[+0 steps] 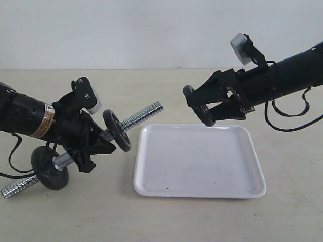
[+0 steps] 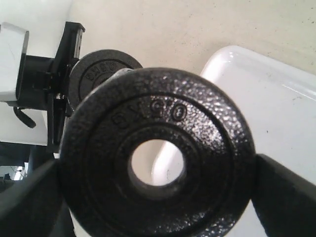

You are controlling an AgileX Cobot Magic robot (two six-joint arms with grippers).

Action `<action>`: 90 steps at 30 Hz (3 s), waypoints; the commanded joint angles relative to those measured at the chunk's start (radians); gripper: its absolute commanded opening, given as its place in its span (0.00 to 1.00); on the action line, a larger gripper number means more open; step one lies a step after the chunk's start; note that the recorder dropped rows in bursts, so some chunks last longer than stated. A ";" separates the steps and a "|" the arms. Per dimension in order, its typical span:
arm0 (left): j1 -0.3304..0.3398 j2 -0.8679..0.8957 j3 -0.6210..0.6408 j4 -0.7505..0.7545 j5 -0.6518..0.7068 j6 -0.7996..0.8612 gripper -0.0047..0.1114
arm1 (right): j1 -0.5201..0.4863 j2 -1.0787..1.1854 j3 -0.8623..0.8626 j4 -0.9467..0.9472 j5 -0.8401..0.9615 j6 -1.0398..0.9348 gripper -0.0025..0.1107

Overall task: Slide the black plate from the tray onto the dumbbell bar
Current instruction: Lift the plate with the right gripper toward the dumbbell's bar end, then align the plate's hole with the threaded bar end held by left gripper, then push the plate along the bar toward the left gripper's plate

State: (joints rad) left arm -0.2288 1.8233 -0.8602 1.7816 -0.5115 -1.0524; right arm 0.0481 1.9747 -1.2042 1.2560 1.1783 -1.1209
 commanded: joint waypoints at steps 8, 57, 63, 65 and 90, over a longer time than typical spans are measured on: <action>-0.002 -0.048 -0.018 -0.037 -0.140 0.053 0.08 | -0.007 -0.022 -0.006 0.088 0.043 -0.018 0.02; -0.002 -0.048 -0.018 -0.223 -0.250 0.209 0.08 | 0.102 -0.025 -0.006 0.191 0.043 0.064 0.02; -0.002 -0.048 -0.018 -0.223 -0.250 0.209 0.08 | 0.102 -0.047 -0.041 0.157 0.043 0.084 0.02; -0.002 -0.048 -0.018 -0.223 -0.248 0.209 0.08 | 0.102 -0.047 -0.045 0.135 0.043 0.099 0.02; -0.002 -0.048 -0.018 -0.223 -0.246 0.209 0.08 | 0.102 -0.047 -0.045 0.099 0.043 0.122 0.02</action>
State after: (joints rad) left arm -0.2288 1.8233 -0.8522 1.6625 -0.6441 -0.8522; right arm 0.1497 1.9527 -1.2368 1.3092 1.1796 -0.9839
